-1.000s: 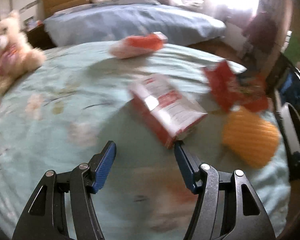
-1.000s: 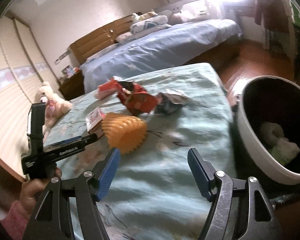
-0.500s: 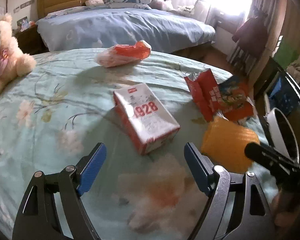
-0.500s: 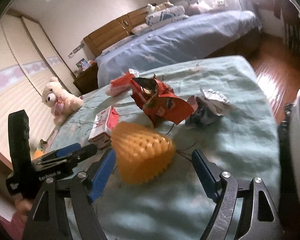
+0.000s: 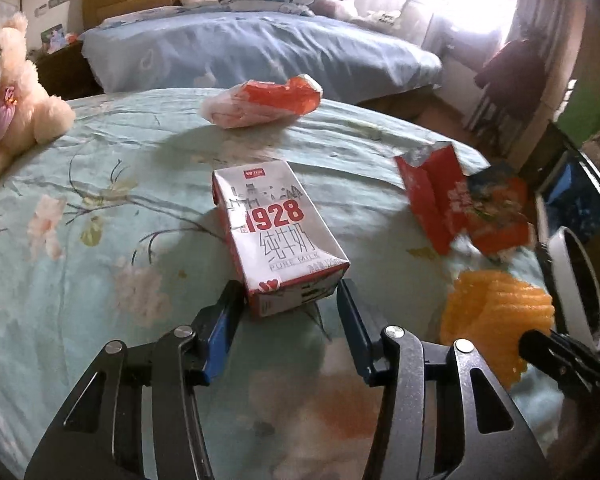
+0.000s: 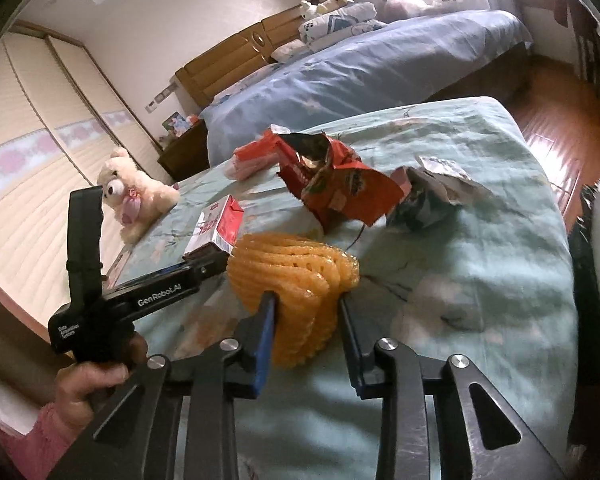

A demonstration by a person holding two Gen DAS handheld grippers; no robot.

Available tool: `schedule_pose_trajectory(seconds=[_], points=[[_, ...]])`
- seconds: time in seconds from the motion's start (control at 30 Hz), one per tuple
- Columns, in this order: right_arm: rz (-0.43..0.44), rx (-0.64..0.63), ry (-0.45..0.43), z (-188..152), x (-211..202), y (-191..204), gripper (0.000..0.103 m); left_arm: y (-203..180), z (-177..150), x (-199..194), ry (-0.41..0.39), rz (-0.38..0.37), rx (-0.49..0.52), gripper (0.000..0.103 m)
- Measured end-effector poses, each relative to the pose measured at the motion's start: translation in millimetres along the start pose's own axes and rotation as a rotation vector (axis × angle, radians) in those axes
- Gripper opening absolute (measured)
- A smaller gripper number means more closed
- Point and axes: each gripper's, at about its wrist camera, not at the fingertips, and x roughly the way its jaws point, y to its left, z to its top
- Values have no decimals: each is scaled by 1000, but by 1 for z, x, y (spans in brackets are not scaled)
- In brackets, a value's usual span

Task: Collect trash
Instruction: 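Grasp the white red-lettered milk carton with the left gripper while the right gripper grasps the yellow foam piece, then carry the milk carton and yellow foam piece over the bin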

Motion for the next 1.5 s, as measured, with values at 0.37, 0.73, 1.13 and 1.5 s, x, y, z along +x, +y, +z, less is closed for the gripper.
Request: schedule_pose_trajectory(seconds=[0.37, 0.73, 1.13, 1.5], points=[[-15, -8, -42, -17, -37, 8, 31, -6, -24, -23, 9, 22, 29, 75], [-70, 6, -93, -25, -66, 5, 31, -16, -22, -21, -1, 6, 36, 50], [-234, 34, -169, -46, -110, -15, 31, -92, -49, -60, -3, -190, 216, 50], [-383, 63, -256, -54, -160, -42, 31, -171, -52, -71, -8, -294, 374, 50]])
